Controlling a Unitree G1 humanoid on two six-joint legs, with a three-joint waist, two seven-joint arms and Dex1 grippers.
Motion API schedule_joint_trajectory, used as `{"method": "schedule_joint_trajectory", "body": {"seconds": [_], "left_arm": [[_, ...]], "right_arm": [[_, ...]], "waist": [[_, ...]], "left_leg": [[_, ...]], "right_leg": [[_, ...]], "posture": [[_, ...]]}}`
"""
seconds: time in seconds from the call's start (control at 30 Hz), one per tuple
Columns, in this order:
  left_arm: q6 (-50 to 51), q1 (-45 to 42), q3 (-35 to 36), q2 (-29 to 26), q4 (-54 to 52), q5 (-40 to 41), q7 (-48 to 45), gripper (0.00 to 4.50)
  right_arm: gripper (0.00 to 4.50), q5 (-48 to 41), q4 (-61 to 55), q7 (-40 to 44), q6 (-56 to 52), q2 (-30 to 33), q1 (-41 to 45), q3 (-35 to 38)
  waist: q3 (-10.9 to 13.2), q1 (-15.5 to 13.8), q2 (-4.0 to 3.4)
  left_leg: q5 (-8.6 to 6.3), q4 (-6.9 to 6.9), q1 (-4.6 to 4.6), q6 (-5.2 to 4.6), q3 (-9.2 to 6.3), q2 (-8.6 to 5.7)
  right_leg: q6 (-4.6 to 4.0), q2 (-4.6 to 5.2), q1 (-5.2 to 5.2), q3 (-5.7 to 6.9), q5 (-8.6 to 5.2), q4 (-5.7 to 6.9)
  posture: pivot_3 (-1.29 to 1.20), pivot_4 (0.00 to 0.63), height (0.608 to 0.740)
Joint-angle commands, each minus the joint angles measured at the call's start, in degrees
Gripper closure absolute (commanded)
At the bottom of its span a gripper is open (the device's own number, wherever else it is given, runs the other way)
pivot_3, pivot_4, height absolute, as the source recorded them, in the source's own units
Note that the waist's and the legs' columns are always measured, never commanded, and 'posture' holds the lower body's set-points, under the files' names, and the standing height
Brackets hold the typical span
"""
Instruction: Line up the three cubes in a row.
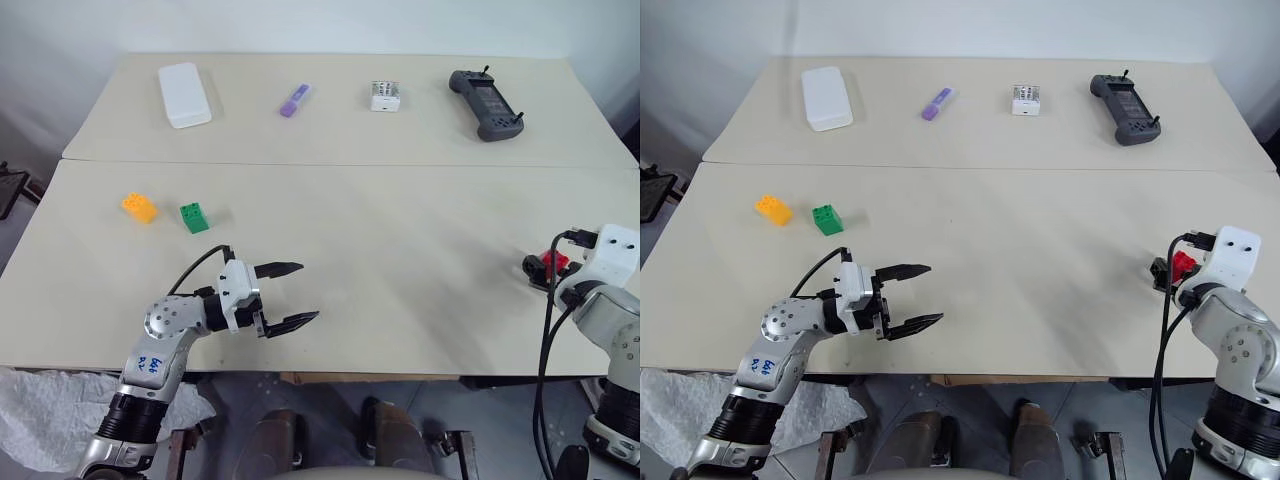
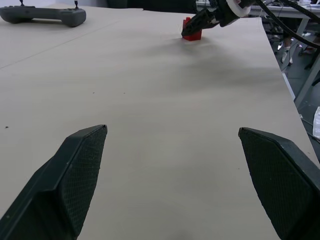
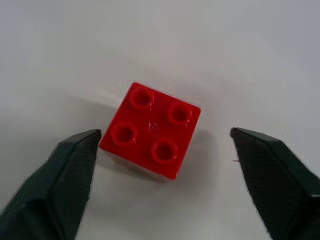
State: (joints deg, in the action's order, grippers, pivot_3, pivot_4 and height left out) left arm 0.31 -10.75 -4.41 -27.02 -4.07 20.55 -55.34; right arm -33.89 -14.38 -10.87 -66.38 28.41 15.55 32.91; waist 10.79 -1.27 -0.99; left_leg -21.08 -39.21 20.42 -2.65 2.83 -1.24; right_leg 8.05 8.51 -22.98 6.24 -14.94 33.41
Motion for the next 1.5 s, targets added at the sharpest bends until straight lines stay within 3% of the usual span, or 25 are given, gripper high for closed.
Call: {"method": "schedule_joint_trajectory", "body": {"seconds": [0.03, 0.2, 0.4, 0.53, 0.63, 0.7, 0.77, 1.03, 1.2, 1.33, 1.5], "left_arm": [[-1.07, -0.30, 1.01, -0.47, -1.80, 0.28, -0.26, 0.00], [-1.56, -0.12, 1.62, -1.02, -1.48, 0.37, -0.40, 0.00], [-2.03, 1.24, 3.59, -1.59, -1.06, 0.50, 0.10, 0.00], [-2.86, 3.42, 5.30, -2.63, -1.39, 0.24, 0.24, 0.00], [-1.93, 4.93, 7.17, -2.97, -3.10, 1.91, 1.08, 0.00], [-1.68, 7.09, 8.64, -3.57, -5.03, 3.73, 0.22, 0.00], [-1.58, 8.59, 9.82, -4.81, -5.86, 4.91, -1.20, 0.00], [-1.90, 11.94, 14.88, -9.13, -7.16, 7.65, -4.16, 0.00], [-2.27, 12.49, 16.46, -9.16, -7.15, 7.74, -3.65, 0.00], [-3.06, 15.01, 18.40, -8.07, -9.05, 7.69, -1.40, 0.00], [-3.36, 18.32, 22.87, -6.28, -10.30, 7.75, 3.42, 0.00]], "right_arm": [[1.47, 0.65, -3.19, -0.57, -0.74, -1.30, 0.95, 1.04], [3.04, 0.95, -4.22, 2.61, -0.16, -0.91, 1.51, -0.40], [3.06, 1.56, -1.32, 26.24, 9.88, 9.80, 1.90, -14.12], [3.06, 4.90, 7.21, 43.75, 19.69, 16.01, 8.09, -25.51], [3.06, 8.94, 12.17, 60.01, 33.99, 17.85, 12.05, -33.55], [3.06, 12.86, 19.07, 72.68, 48.50, 17.11, 15.88, -38.78], [3.06, 17.33, 28.45, 80.21, 58.44, 15.44, 20.81, -43.26], [3.06, 27.93, 65.11, 95.69, 82.18, 7.35, 37.54, -49.64], [3.06, 30.71, 76.70, 97.40, 87.88, 4.23, 42.66, -48.64], [1.78, 30.19, 80.49, 97.77, 89.51, 2.89, 44.85, -45.68], [0.17, 25.60, 76.44, 102.72, 88.62, 4.49, 44.63, -40.55]], "waist": [[0.00, 0.03, 0.00], [0.00, -0.04, 0.00], [0.00, 0.14, 0.01], [0.03, 1.10, 0.06], [0.04, 1.35, 0.08], [0.08, 1.49, 0.13], [0.09, 1.56, 0.15], [0.17, 1.68, 0.28], [0.16, 2.05, 0.28], [0.18, 2.87, 0.25], [0.21, 3.03, 0.20]], "left_leg": [[0.00, 0.00, 0.00, 0.00, 0.01, 0.00], [0.00, 0.00, 0.00, 0.00, 0.01, -0.01], [0.00, 0.00, 0.00, -0.01, 0.05, 0.00], [-0.01, 0.00, -0.02, -0.03, 0.12, 0.01], [-0.01, 0.00, -0.02, -0.03, 0.09, 0.04], [-0.01, 0.00, -0.01, -0.04, 0.09, 0.03], [-0.02, 0.00, -0.02, -0.04, 0.09, 0.02], [-0.01, -0.10, 0.00, -0.03, -0.04, 0.02], [-0.03, -0.11, -0.01, 0.00, -0.23, 0.02], [-0.06, -0.22, -0.02, 0.06, -0.48, 0.02], [-0.08, -0.23, -0.02, 0.12, -0.52, 0.06]], "right_leg": [[0.00, 0.00, 0.00, -0.01, 0.00, 0.00], [0.00, 0.01, -0.01, -0.01, 0.00, 0.01], [0.00, -0.02, -0.05, -0.03, 0.00, 0.00], [0.02, -0.02, -0.05, -0.05, 0.00, -0.02], [0.02, -0.02, -0.05, -0.02, 0.00, -0.02], [0.02, -0.02, -0.05, -0.01, 0.01, -0.04], [0.03, 0.00, -0.05, -0.02, 0.01, -0.06], [0.03, 0.03, -0.02, 0.07, 0.01, -0.02], [0.01, 0.04, 0.09, 0.15, 0.01, -0.04], [-0.01, 0.04, 0.25, 0.27, 0.00, -0.04], [-0.06, 0.03, 0.24, 0.30, -0.03, -0.03]], "posture": [[0.00, 0.150, 0.740], [0.00, 0.150, 0.740], [0.00, 0.150, 0.740], [0.00, 0.150, 0.740], [0.00, 0.150, 0.740], [0.00, 0.150, 0.740], [0.00, 0.150, 0.740], [0.00, 0.150, 0.740], [0.00, 0.150, 0.740], [0.00, 0.150, 0.740], [0.00, 0.150, 0.740]]}}
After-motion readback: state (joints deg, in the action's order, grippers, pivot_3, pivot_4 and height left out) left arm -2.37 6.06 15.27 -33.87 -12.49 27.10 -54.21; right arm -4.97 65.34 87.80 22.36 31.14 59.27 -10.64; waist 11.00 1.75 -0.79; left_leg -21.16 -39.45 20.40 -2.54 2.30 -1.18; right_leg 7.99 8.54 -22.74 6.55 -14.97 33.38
